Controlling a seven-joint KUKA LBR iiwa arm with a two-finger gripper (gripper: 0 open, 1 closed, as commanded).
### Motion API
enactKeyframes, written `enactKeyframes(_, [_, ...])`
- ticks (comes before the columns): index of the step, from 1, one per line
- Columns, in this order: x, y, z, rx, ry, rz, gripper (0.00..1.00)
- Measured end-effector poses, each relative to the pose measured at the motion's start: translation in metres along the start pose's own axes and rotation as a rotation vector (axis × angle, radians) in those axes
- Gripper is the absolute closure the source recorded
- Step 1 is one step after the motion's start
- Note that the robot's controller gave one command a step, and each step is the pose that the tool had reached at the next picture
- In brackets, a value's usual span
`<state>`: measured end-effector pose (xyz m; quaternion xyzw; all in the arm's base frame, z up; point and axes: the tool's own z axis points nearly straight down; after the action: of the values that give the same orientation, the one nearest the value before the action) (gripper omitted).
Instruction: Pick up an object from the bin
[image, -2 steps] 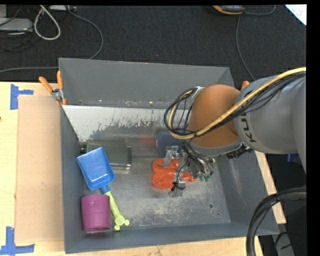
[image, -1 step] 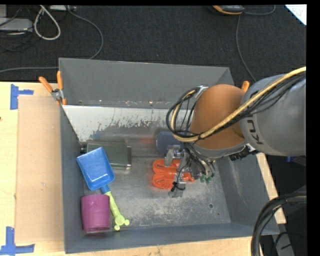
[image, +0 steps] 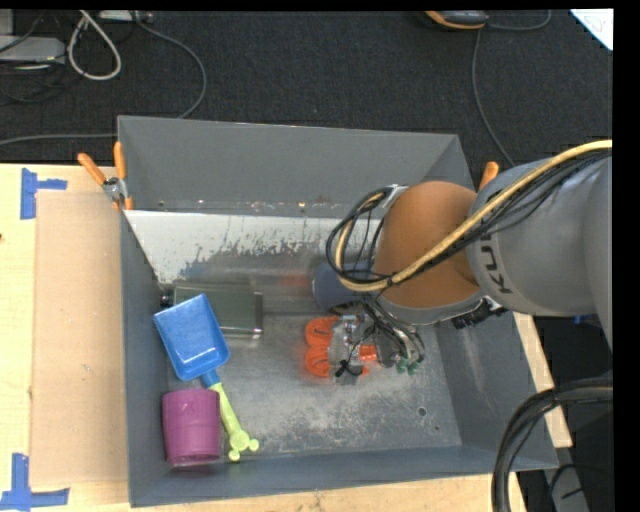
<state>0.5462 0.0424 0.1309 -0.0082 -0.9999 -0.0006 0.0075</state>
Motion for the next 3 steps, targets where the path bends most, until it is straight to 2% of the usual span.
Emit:
enactKeyframes(1, [0.0, 0.0, 0.0, 0.0, 0.0, 0.0, 1.0])
enactKeyframes(2, [-0.037, -0.006, 0.041, -0.001, 0.0, 0.039, 1.0])
enactKeyframes(3, [-0.039, 0.0, 0.037, -0.001, -0.003, 0.008, 0.0])
